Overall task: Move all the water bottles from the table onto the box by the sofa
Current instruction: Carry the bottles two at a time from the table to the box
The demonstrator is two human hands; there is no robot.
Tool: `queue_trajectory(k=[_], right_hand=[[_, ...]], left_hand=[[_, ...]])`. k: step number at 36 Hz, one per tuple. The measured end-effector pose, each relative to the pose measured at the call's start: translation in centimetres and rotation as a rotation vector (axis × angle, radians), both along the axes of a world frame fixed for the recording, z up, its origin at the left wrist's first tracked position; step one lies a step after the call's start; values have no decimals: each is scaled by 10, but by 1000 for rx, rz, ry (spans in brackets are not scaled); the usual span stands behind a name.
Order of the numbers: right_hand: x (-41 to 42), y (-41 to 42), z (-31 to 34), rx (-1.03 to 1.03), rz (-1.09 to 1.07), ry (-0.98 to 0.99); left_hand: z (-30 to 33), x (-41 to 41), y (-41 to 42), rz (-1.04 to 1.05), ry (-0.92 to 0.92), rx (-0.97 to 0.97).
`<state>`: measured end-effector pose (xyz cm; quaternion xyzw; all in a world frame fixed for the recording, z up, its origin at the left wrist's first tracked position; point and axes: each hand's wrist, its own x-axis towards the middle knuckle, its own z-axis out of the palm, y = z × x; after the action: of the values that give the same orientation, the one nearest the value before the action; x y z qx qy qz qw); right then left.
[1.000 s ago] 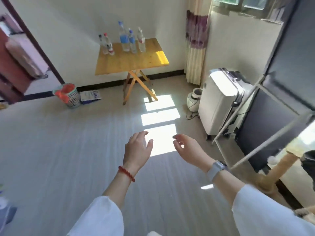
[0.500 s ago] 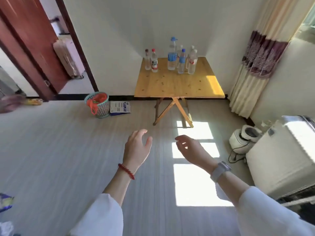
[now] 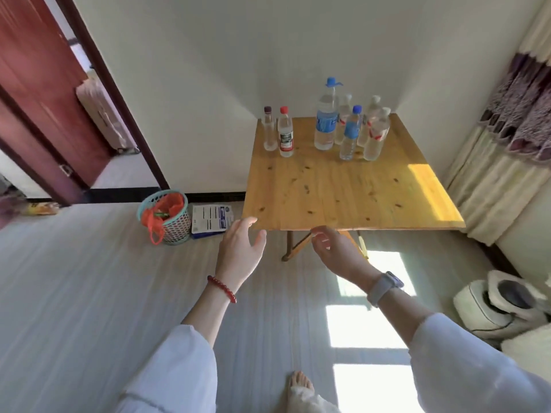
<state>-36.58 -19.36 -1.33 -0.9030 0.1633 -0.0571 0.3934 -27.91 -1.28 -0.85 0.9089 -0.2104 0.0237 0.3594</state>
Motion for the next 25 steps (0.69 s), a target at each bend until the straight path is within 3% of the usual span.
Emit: queue_trajectory(k=[14, 25], right_hand=[[270, -81, -36, 53, -96, 9], [482, -155, -82, 109, -414, 111]], left_hand=[[-25, 264, -81, -24, 98, 1], [-89, 499, -168, -102, 212, 33]])
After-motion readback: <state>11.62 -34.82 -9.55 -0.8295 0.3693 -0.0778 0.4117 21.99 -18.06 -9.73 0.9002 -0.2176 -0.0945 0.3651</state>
